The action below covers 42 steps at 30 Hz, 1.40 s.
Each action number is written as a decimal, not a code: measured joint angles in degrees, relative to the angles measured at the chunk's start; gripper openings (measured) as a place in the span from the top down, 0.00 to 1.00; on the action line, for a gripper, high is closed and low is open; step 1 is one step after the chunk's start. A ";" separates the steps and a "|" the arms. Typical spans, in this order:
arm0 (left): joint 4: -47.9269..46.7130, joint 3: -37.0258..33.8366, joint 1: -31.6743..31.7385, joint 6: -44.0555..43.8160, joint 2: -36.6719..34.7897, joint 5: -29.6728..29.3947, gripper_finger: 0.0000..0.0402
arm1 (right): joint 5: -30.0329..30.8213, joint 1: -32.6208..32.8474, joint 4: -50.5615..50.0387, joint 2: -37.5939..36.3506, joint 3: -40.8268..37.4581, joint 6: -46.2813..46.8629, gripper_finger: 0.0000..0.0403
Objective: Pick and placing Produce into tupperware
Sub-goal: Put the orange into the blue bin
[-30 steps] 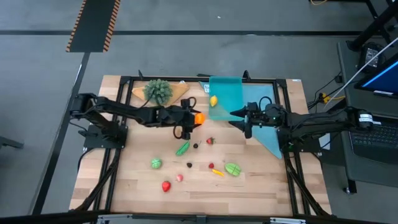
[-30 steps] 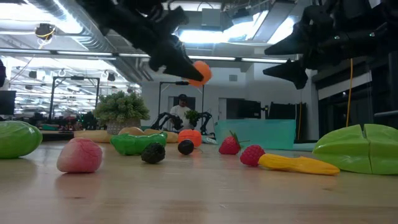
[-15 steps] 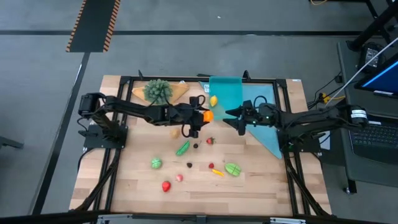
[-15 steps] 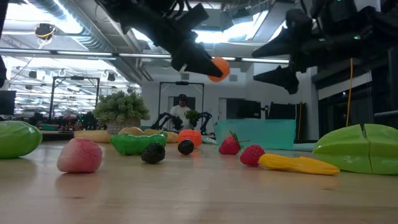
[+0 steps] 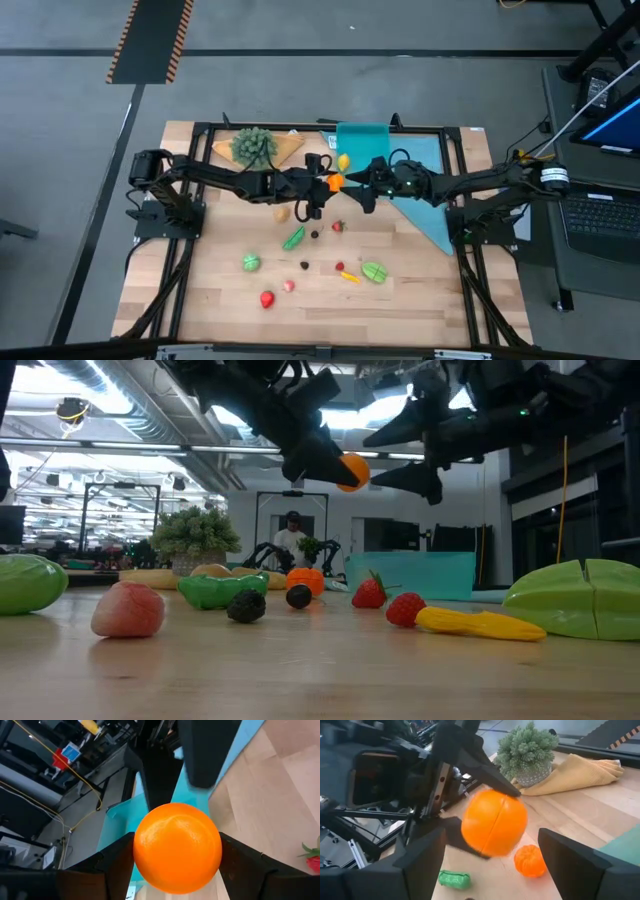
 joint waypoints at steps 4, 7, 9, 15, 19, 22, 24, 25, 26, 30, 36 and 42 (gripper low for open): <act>0.61 0.00 -0.05 0.10 0.00 -0.19 0.40 | 0.00 0.00 -0.04 3.34 1.93 -0.11 0.21; 0.81 0.00 -0.07 0.19 -0.02 -0.31 0.40 | 0.00 0.00 0.01 5.26 3.48 -0.14 0.21; 0.81 0.00 -0.07 0.20 -0.02 -0.31 0.40 | 0.00 0.00 0.04 6.03 4.34 -0.23 0.21; 0.87 0.00 -0.31 0.50 -0.04 -0.59 0.40 | 0.01 0.00 0.03 6.72 6.63 -2.99 0.21; 0.85 0.00 -0.31 1.31 -0.04 -0.78 0.40 | 0.02 0.00 -0.21 6.72 6.73 -1.29 0.21; 0.85 0.00 -0.31 1.33 -0.04 -1.29 0.40 | 0.02 0.00 -0.97 6.72 6.73 0.32 0.21; 0.85 0.00 -0.31 1.40 -0.04 -1.59 0.40 | 0.02 0.00 -1.18 6.72 6.73 1.27 0.22; 0.85 0.00 -0.31 1.40 -0.04 -1.60 0.40 | 0.02 0.00 -1.28 6.72 6.73 1.35 0.23; 0.85 0.00 -0.31 1.40 -0.04 -1.60 0.40 | 0.02 0.00 -1.50 6.72 6.73 1.37 0.25; 0.85 -0.02 -0.31 1.40 -0.04 -1.60 0.40 | 0.07 -0.02 -2.07 6.72 6.73 1.54 0.33; 0.83 -0.04 -0.31 1.57 -0.07 -1.71 0.40 | 0.09 -0.02 -2.08 6.72 6.73 1.77 0.41; 0.83 -0.04 -0.31 1.55 -0.07 -1.65 0.40 | 0.07 -0.02 -2.09 6.72 6.73 1.77 0.39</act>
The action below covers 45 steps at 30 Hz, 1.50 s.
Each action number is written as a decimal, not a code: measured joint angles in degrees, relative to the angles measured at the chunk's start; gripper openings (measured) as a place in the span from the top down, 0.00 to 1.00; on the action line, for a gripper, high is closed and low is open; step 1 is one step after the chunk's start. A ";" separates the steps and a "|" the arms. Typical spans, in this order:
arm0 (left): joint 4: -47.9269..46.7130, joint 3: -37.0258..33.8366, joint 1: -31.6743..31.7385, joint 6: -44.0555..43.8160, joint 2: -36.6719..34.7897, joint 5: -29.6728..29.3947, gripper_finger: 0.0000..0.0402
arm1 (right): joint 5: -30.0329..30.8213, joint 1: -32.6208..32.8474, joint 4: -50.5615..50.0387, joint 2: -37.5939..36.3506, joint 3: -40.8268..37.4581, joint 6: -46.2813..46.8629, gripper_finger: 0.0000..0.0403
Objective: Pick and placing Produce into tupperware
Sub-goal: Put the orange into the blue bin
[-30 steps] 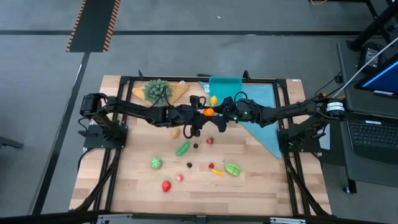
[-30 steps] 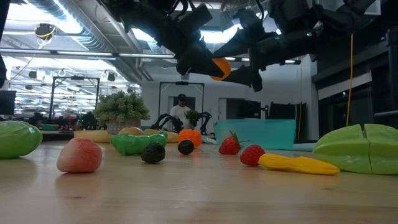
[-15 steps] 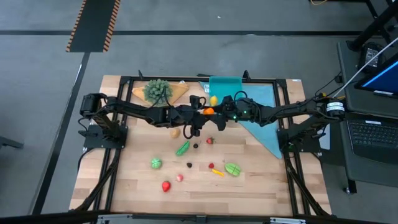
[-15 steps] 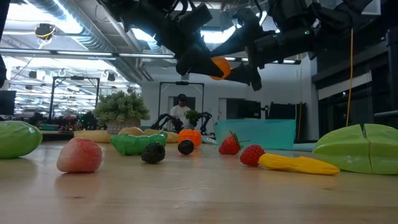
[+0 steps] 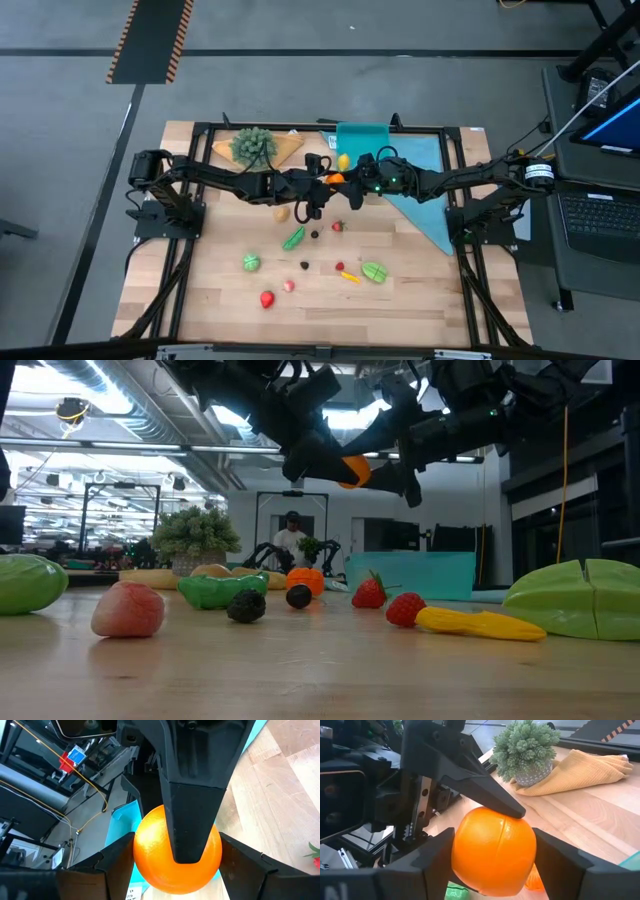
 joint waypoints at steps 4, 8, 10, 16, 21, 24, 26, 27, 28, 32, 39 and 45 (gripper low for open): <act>0.00 0.00 0.00 0.09 0.00 0.00 0.37 | -0.09 0.00 0.02 0.00 0.00 -0.07 0.41; 0.03 0.00 0.00 -0.11 0.00 0.19 0.32 | -0.55 0.03 0.10 0.00 0.00 -0.46 0.42; 0.04 0.00 0.00 -0.11 0.00 0.20 0.30 | -0.85 0.04 0.08 0.00 0.00 -0.50 0.42; 0.00 0.00 -0.02 -0.09 0.00 0.22 0.30 | -1.51 0.02 0.08 0.00 0.00 -0.52 0.44; -1.04 0.00 -0.02 0.70 -0.06 -0.67 0.28 | -1.62 0.03 0.08 0.00 0.00 -0.52 0.44; -2.02 -0.07 -0.19 1.86 -0.28 -6.67 0.27 | -1.14 -0.02 0.39 -0.02 0.04 -0.61 0.45; -2.20 -0.07 -0.56 2.69 -0.28 -11.31 0.26 | -1.19 -0.07 0.58 -0.10 0.09 -0.68 0.45; -2.36 -0.09 -0.68 3.30 -0.39 -12.74 0.25 | -1.50 0.00 0.58 -0.11 0.09 -0.68 0.45; -2.74 -0.09 -0.88 3.74 -0.52 -13.41 0.25 | -1.94 0.07 0.52 -0.11 0.09 -0.68 0.45; -4.21 -0.09 -1.21 3.56 -0.68 -13.65 0.26 | -3.13 0.11 -0.09 -0.26 0.04 -0.92 0.45; -9.76 -0.07 -1.17 -1.99 -4.02 -10.20 0.26 | -5.10 -0.21 -0.29 -0.61 0.00 -2.37 0.45; -19.51 -0.58 -0.81 -10.64 -11.61 -1.98 0.25 | -7.23 -2.01 -0.39 -0.63 0.00 -6.25 0.45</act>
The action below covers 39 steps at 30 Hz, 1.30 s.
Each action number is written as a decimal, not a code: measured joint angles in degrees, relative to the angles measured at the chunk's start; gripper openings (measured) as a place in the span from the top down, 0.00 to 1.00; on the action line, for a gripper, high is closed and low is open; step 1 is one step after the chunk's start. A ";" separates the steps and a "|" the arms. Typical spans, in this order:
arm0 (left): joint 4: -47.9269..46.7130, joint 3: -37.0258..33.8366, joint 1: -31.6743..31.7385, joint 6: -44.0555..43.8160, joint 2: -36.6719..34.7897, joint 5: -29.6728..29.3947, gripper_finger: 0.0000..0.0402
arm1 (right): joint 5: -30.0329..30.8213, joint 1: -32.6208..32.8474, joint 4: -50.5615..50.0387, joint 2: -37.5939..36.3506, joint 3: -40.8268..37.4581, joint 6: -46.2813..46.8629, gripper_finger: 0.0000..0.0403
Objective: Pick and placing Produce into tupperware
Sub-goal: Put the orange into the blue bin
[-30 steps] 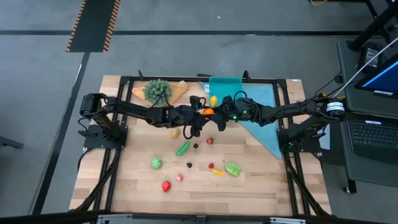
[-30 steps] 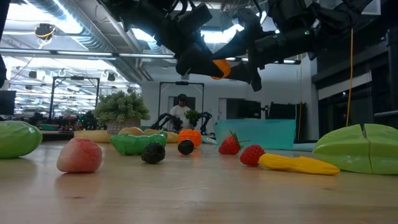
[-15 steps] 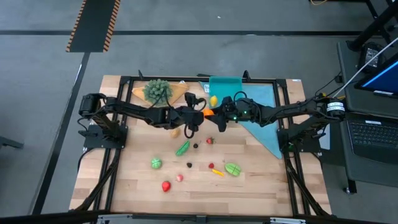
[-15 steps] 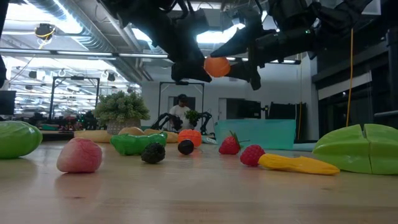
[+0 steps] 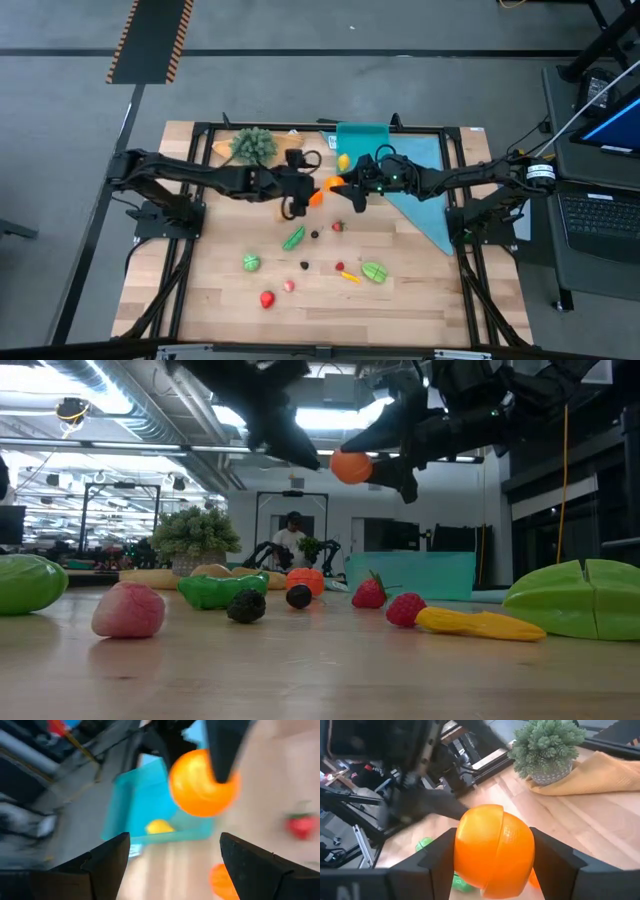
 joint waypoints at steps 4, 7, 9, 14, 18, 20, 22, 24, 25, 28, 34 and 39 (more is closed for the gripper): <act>-0.62 -4.59 0.63 -4.09 -6.18 6.39 0.25 | -1.67 -2.21 -1.19 -0.02 -0.02 -1.46 0.45; -0.18 -9.57 0.68 -6.86 -11.41 6.59 0.25 | -3.70 -4.35 -3.23 -0.34 -0.02 -1.87 0.45; 1.33 -13.15 0.63 -8.31 -14.87 6.63 0.25 | -4.42 -5.84 -4.74 -0.87 -0.02 -2.75 0.45; 4.66 -20.93 0.46 -11.89 -22.97 6.56 0.25 | -5.32 -9.29 -10.47 -4.15 -0.04 -6.46 0.45; 8.14 -25.23 0.46 -12.49 -27.50 6.54 0.25 | -4.92 -11.80 -17.32 -8.11 -0.04 -10.89 0.45; 8.83 -26.84 0.46 -12.58 -29.31 6.52 0.25 | -4.90 -12.89 -20.43 -10.44 -0.07 -12.09 0.45; 9.38 -27.58 0.46 -12.75 -30.34 6.52 0.25 | -4.78 -13.78 -22.19 -12.62 -0.03 -12.53 0.45; 9.55 -27.92 0.50 -13.57 -30.86 6.52 0.25 | -4.78 -14.40 -23.77 -14.53 -0.04 -13.66 0.45; 9.46 -28.11 0.50 -13.72 -31.11 6.52 0.25 | -4.56 -14.78 -24.93 -15.55 -0.03 -14.11 0.45; 9.46 -28.14 0.52 -13.83 -31.19 6.51 0.25 | -3.40 -15.54 -28.29 -18.12 -0.04 -16.65 0.45; 9.22 -28.14 0.50 -15.08 -31.16 6.50 0.25 | -0.54 -16.43 -36.13 -22.16 -0.04 -21.21 0.45; 9.36 -28.83 0.49 -16.53 -31.16 6.49 0.25 | 0.07 -16.43 -35.83 -23.40 -1.28 -24.07 0.45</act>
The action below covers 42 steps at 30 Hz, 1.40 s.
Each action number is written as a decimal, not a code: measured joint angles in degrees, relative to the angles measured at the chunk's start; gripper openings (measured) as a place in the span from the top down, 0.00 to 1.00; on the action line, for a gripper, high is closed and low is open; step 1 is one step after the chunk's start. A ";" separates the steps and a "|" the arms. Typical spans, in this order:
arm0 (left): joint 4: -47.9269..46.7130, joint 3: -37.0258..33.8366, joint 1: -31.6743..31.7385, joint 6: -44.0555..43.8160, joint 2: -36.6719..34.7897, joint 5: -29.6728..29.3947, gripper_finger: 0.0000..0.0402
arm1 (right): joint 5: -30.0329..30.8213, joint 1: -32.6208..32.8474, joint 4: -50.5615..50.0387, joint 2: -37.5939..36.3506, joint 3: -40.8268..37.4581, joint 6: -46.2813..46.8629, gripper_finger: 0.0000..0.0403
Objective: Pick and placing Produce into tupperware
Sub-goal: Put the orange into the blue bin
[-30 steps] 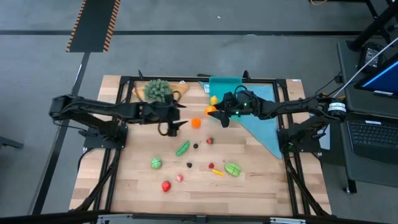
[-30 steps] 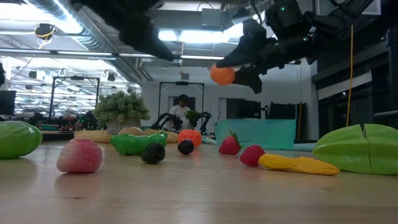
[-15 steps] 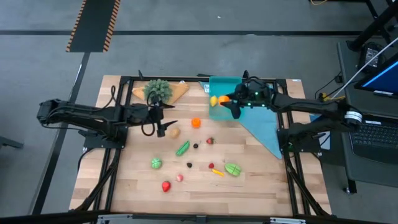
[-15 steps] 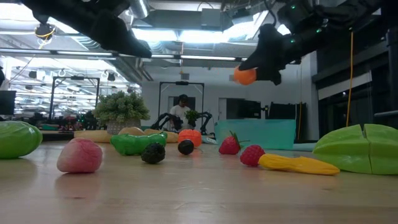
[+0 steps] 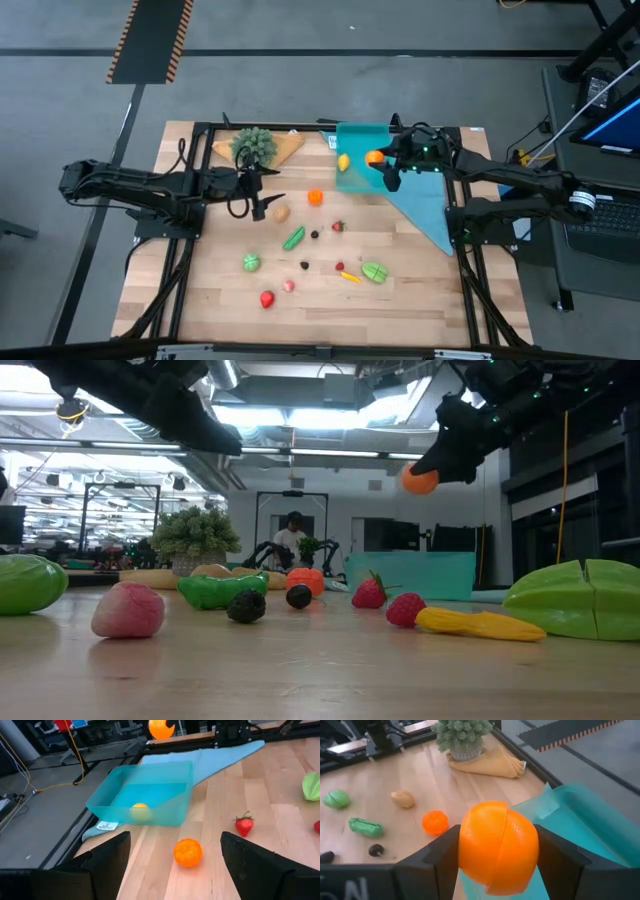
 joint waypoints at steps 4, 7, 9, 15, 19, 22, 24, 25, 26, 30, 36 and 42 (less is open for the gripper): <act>3.75 -3.31 0.06 -0.85 -1.36 -0.01 0.25 | 0.28 0.01 2.28 0.04 -3.18 -1.68 0.45; 7.57 -6.45 0.07 -0.69 -3.88 0.00 0.25 | 0.66 0.02 6.10 0.06 -5.88 -3.04 0.45; 8.78 -8.41 0.08 -0.43 -6.27 -0.01 0.25 | 0.64 0.02 7.26 0.08 -6.78 -4.14 0.45; 9.10 -11.44 0.06 -0.39 -14.84 -0.01 0.25 | 0.64 0.02 6.75 0.12 -6.79 -7.96 0.45; 7.24 -11.67 0.06 -0.37 -17.92 -0.01 0.25 | 0.66 0.02 6.27 0.15 -6.79 -8.83 0.45; 6.82 -11.67 0.08 -0.35 -18.18 -0.01 0.25 | 0.68 0.04 5.90 0.94 -6.57 -8.84 0.45; 6.83 -11.67 0.12 -0.06 -18.18 -0.01 0.25 | 1.05 0.04 4.13 2.48 -5.36 -8.85 0.45; 6.83 -11.67 0.15 0.04 -18.18 -0.01 0.25 | 1.13 0.04 3.07 3.62 -4.27 -8.86 0.45; 6.83 -11.67 0.17 0.05 -18.18 -0.01 0.25 | 1.14 0.04 1.88 4.82 -3.09 -8.86 0.45; 6.83 -11.67 0.19 0.07 -18.18 -0.01 0.25 | 2.11 -0.49 -2.99 10.80 3.01 -9.02 0.45; 5.80 -11.67 0.19 0.07 -18.18 -0.01 0.25 | 2.30 -3.46 -11.62 19.68 13.31 -10.75 0.45; 3.97 -11.69 0.19 0.05 -18.18 -0.02 0.25 | 2.13 -6.57 -14.72 26.06 20.62 -12.66 0.46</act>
